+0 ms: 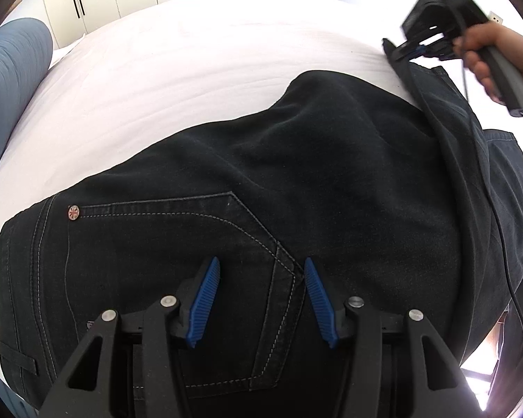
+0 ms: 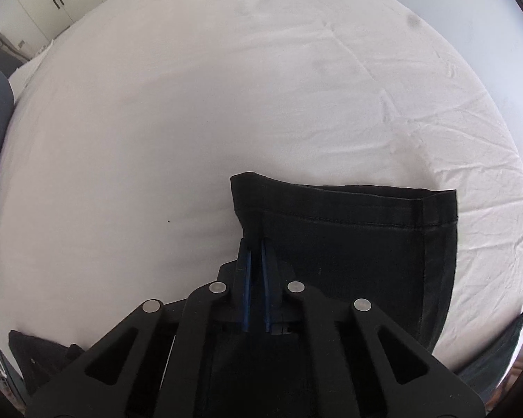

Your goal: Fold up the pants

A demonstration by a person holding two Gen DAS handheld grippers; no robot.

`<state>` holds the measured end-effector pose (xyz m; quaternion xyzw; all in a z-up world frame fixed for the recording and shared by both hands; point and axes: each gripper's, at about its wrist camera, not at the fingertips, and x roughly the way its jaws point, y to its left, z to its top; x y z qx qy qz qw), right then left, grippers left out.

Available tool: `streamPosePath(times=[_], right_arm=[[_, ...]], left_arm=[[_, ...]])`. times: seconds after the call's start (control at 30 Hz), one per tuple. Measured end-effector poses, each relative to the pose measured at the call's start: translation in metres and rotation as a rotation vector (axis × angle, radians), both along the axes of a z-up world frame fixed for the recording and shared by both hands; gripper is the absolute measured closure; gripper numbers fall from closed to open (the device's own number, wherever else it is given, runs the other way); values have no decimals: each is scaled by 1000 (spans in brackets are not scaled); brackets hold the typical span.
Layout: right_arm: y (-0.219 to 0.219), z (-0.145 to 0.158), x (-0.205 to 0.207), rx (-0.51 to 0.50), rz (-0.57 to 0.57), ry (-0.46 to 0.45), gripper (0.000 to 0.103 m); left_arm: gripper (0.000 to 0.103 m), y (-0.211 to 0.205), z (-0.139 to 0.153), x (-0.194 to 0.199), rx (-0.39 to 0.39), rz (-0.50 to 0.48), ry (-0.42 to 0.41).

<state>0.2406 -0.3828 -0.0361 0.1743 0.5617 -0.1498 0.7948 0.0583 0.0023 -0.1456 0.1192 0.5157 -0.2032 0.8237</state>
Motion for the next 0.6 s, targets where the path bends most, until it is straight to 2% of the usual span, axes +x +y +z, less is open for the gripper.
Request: streamPosePath(times=[0.13,0.3,0.4,0.47,0.53,0.57,0.6], right_arm=[[-21,42,-44,66,-29,-163,100],[-67,86,-132,69,-133,-340,102],[-101,84,-180,110,-218,-366,102],[-94,87,-196,150,-186,-339,100],[-86,88,-194,135,-179,-299,99],[-82,89,-187,131,-164,-310,96],[-71,92,-174,119,-130,-322,81]], left_arm=[[49,-1,0,1,10,1,3],[49,-4,1,2,16,2,14],[49,-7,3,4,27,1,19],[49,-9,3,4,39,2,19],[49,-12,4,5,44,7,21],[49,-12,4,5,43,12,23],[49,-13,5,5,41,16,24]])
